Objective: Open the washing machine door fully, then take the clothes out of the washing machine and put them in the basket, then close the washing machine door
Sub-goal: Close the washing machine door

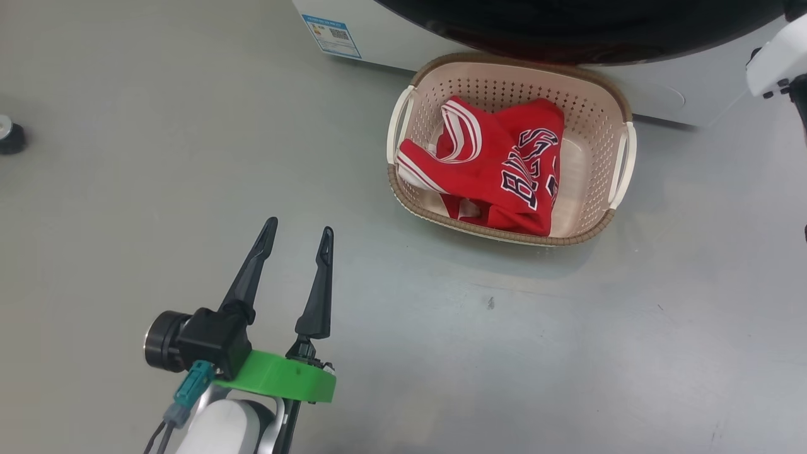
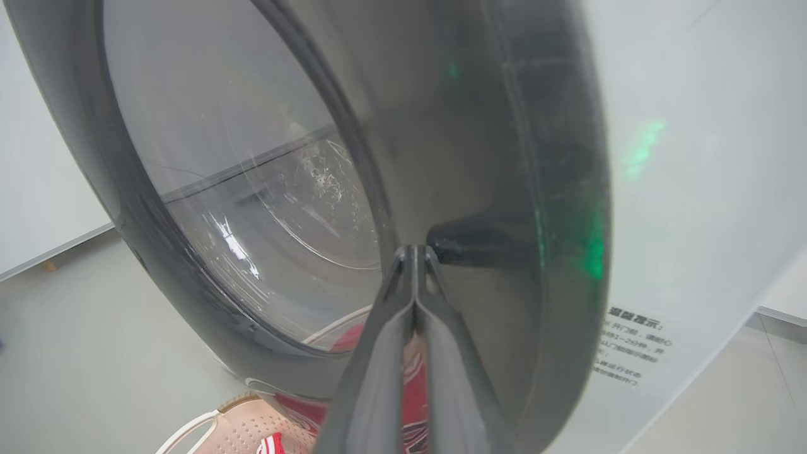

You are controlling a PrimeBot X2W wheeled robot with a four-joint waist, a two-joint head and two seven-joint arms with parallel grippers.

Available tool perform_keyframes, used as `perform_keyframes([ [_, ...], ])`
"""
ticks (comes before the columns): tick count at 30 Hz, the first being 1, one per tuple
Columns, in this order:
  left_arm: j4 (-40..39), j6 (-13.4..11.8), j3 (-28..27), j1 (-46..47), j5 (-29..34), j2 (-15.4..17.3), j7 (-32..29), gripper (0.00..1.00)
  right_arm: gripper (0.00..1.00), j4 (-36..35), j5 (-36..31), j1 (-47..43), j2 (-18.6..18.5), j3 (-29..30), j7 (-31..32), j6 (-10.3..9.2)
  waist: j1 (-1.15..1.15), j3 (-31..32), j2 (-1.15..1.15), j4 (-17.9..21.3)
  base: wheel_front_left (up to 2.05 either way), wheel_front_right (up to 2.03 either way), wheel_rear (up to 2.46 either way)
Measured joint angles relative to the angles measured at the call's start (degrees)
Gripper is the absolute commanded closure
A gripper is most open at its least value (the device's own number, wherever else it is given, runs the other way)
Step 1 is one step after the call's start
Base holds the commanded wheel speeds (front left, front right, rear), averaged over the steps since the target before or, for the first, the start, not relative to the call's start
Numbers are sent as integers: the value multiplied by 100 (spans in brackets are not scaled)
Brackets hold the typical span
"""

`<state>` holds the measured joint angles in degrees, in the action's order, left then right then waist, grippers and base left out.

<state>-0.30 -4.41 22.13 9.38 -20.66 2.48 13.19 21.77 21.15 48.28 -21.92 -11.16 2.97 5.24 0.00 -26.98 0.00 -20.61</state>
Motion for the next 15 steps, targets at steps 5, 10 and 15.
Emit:
perform_keyframes([
  [5, 52, 0, 24, 4, 0, -4, 2, 0, 100, 172, 0, 214, -46, 57, 0, -1, 0, -20, 0, -27, 0, 0, 0],
  [10, 112, -1, 47, 33, -2, -7, 9, 0, 100, 336, 0, 392, -64, 96, -9, -2, 0, -44, 0, -65, 0, 0, 0],
  [15, 171, -1, 65, 122, -66, -10, 53, 0, 100, 480, 1, 493, -62, 105, -78, 1, 0, -61, 0, -93, 0, 0, 0],
])
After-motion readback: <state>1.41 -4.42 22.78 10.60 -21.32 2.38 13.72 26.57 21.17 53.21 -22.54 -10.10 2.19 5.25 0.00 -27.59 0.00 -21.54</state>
